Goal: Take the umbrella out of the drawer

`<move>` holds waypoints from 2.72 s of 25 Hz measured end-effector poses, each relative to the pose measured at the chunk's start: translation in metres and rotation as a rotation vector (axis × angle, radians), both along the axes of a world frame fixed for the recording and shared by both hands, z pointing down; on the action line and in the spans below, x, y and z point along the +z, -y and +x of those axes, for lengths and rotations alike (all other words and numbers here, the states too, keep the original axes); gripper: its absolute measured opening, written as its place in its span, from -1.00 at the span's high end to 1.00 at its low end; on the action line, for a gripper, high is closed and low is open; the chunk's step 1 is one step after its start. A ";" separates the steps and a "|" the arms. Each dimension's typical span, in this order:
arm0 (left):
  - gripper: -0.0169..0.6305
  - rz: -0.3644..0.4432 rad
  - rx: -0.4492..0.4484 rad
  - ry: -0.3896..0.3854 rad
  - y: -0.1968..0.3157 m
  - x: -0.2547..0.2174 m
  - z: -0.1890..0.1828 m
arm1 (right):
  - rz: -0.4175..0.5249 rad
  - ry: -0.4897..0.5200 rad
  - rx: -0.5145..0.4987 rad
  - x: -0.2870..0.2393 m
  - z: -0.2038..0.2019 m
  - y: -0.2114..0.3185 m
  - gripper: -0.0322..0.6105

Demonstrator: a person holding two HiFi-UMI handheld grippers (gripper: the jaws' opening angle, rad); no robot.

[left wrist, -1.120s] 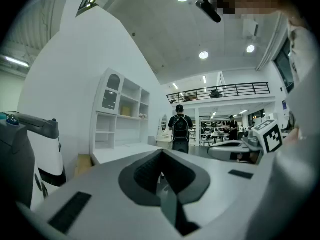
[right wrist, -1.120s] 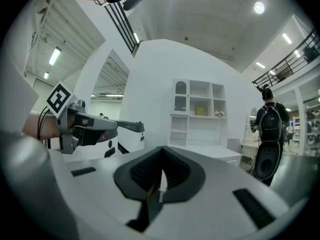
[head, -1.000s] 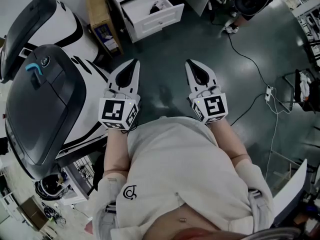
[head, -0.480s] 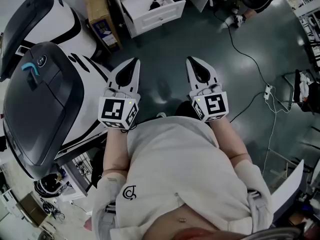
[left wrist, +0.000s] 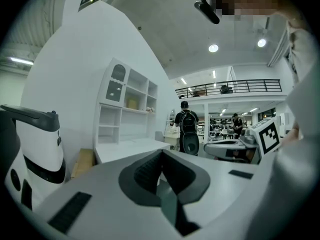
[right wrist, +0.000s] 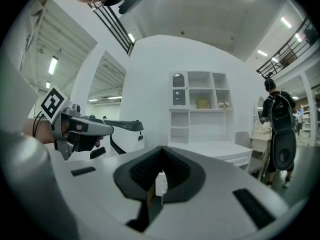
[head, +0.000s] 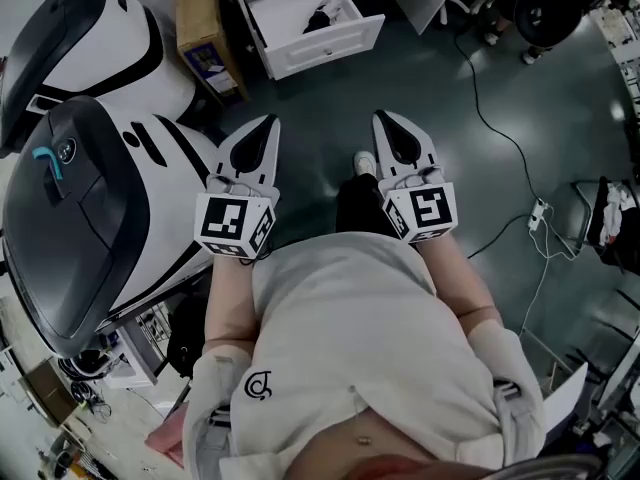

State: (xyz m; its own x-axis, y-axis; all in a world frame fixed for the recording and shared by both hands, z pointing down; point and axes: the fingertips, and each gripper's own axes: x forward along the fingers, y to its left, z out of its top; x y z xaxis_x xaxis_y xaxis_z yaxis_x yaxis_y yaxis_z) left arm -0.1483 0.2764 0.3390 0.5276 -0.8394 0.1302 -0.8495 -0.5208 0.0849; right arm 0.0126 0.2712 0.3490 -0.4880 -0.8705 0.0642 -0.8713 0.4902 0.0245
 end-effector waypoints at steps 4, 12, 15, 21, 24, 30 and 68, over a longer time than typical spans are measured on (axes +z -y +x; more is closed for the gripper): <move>0.91 -0.002 -0.047 -0.002 0.058 0.000 0.027 | -0.015 0.015 -0.046 0.002 0.027 0.069 0.88; 0.91 -0.032 -0.154 -0.003 0.171 -0.001 0.092 | -0.078 0.033 -0.165 0.003 0.087 0.200 0.88; 0.91 -0.036 -0.185 0.005 0.208 -0.001 0.110 | -0.099 0.041 -0.208 0.000 0.102 0.245 0.88; 0.91 -0.080 -0.223 -0.002 0.262 0.015 0.117 | -0.115 0.021 -0.221 0.007 0.113 0.310 0.88; 0.91 -0.091 -0.226 0.002 0.288 0.024 0.111 | -0.116 0.007 -0.220 0.013 0.110 0.331 0.88; 0.91 -0.077 -0.161 -0.027 0.347 0.039 0.107 | -0.139 -0.004 -0.186 0.026 0.103 0.378 0.88; -0.29 -0.976 0.216 0.309 0.474 0.458 0.113 | -0.354 -0.036 -0.079 0.150 0.060 0.532 0.88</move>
State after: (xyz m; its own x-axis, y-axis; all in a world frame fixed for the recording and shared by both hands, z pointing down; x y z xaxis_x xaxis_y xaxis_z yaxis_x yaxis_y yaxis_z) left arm -0.0350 -0.1980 0.7973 0.4818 -0.1887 0.8557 -0.8031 -0.4857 0.3450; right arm 0.0725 -0.2613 0.4990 -0.5450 -0.7507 0.3735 -0.8318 0.5400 -0.1284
